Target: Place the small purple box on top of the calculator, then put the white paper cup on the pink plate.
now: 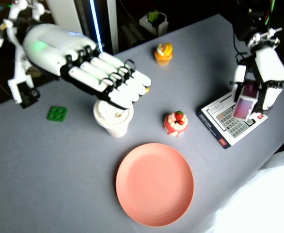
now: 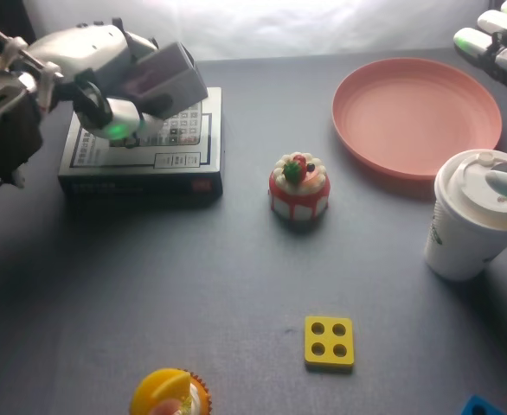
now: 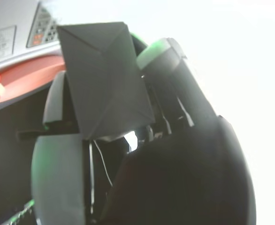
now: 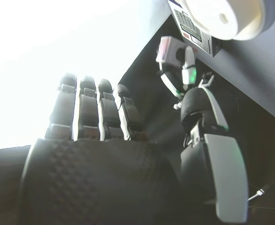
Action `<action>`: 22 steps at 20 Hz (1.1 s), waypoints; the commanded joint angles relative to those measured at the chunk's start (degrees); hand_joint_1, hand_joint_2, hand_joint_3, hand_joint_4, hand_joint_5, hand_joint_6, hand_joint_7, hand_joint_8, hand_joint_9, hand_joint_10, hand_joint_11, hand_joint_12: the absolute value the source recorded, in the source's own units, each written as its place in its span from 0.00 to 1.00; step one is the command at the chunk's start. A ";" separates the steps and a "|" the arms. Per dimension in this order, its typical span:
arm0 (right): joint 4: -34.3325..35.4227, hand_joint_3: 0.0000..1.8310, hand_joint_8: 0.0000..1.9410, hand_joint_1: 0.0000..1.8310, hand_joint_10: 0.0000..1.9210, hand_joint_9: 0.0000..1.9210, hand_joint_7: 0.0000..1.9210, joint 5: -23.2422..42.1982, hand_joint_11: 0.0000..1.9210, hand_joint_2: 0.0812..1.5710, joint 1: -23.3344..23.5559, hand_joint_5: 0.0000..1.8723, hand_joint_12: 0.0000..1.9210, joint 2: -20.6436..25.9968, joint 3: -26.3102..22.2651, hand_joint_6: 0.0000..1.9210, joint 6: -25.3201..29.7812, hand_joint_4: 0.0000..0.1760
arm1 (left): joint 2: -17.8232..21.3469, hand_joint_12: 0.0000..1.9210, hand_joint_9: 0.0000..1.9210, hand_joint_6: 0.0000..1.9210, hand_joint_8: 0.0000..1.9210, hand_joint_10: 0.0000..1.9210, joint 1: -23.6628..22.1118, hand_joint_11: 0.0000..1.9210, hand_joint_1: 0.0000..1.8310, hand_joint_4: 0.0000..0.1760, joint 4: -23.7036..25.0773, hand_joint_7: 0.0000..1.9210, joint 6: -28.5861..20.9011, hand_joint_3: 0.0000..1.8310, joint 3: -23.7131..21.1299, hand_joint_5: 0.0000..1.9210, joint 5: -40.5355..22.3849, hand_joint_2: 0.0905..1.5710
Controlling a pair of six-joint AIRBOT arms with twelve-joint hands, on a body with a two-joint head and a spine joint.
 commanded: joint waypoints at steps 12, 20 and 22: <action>-0.60 0.00 0.00 0.17 0.00 0.00 0.00 7.56 0.00 0.78 0.39 0.00 0.00 0.08 0.10 0.00 0.58 0.00 | 1.45 0.12 0.00 0.00 0.00 0.00 -1.05 0.00 0.29 0.65 2.23 0.00 0.59 0.00 -2.19 0.00 -6.71 0.62; -4.70 0.00 0.00 0.22 0.00 0.00 0.00 7.65 0.02 0.70 -1.19 0.00 0.01 0.98 2.36 0.00 13.79 0.06 | 8.51 0.00 0.00 0.00 0.00 0.00 -0.10 0.00 0.25 0.57 9.07 0.00 -5.12 0.01 -11.75 0.00 -22.08 0.69; -5.91 0.00 0.00 0.22 0.00 0.00 0.00 7.32 0.02 0.70 -2.59 0.00 0.01 0.37 3.98 0.00 18.89 0.07 | 9.91 0.00 0.00 0.00 0.00 0.00 0.44 0.00 0.25 0.56 11.34 0.00 -7.60 0.01 -13.97 0.00 -27.20 0.69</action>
